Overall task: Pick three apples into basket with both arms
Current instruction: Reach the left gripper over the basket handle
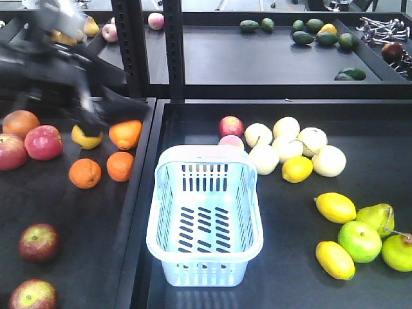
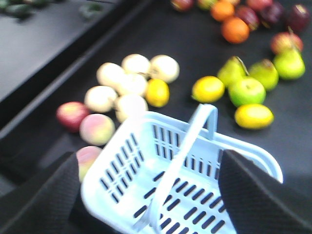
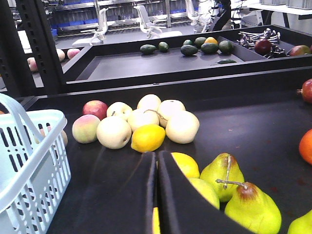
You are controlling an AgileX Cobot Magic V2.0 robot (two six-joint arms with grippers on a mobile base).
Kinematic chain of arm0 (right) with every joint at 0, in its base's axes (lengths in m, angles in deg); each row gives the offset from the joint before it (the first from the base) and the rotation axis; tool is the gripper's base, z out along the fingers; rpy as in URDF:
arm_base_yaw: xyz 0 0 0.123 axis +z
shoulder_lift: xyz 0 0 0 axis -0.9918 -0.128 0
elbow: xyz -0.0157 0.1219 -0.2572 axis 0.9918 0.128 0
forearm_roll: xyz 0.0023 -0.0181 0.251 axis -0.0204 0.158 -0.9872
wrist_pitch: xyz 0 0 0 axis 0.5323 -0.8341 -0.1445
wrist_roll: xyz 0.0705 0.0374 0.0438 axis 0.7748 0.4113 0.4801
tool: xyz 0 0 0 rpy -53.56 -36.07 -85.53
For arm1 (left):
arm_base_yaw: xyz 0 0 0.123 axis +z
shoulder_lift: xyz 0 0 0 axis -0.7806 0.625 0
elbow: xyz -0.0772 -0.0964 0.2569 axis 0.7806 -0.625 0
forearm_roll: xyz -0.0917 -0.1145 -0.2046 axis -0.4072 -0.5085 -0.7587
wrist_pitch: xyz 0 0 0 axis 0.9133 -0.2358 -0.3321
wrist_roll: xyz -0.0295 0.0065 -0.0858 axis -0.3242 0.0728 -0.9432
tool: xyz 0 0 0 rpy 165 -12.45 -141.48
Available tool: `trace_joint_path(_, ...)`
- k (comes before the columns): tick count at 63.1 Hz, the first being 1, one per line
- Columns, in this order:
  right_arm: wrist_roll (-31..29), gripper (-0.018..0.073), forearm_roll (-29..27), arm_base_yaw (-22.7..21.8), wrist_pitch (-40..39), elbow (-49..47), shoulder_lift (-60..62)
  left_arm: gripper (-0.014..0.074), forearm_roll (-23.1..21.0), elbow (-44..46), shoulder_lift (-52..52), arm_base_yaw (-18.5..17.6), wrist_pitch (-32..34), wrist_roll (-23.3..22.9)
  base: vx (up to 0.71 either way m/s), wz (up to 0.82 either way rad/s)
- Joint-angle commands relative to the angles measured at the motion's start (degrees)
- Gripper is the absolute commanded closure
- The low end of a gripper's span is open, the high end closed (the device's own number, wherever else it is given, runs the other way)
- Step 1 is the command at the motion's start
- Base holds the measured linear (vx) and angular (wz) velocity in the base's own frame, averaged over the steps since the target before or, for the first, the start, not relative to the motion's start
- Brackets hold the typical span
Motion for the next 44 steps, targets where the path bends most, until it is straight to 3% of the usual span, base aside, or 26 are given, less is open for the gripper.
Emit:
trace_joint_path(1,-0.2,0.0568,0.6,-0.3,-4.4,0.8,0.7,0.0021,-0.3,3.6,2.4,-3.6,2.3,2.0,0.00,0.00)
trace_joint_path(13,-0.2,0.0568,0.6,-0.3,-4.4,0.8,0.7,0.0021,6.8,5.9,9.4,-7.8,4.9,2.0,0.00,0.00)
trace_joint_path(44,-0.2,0.0568,0.6,-0.3,-4.4,0.8,0.7,0.0021,10.0,6.1,17.2,-11.1,11.9,3.5,0.00,0.00)
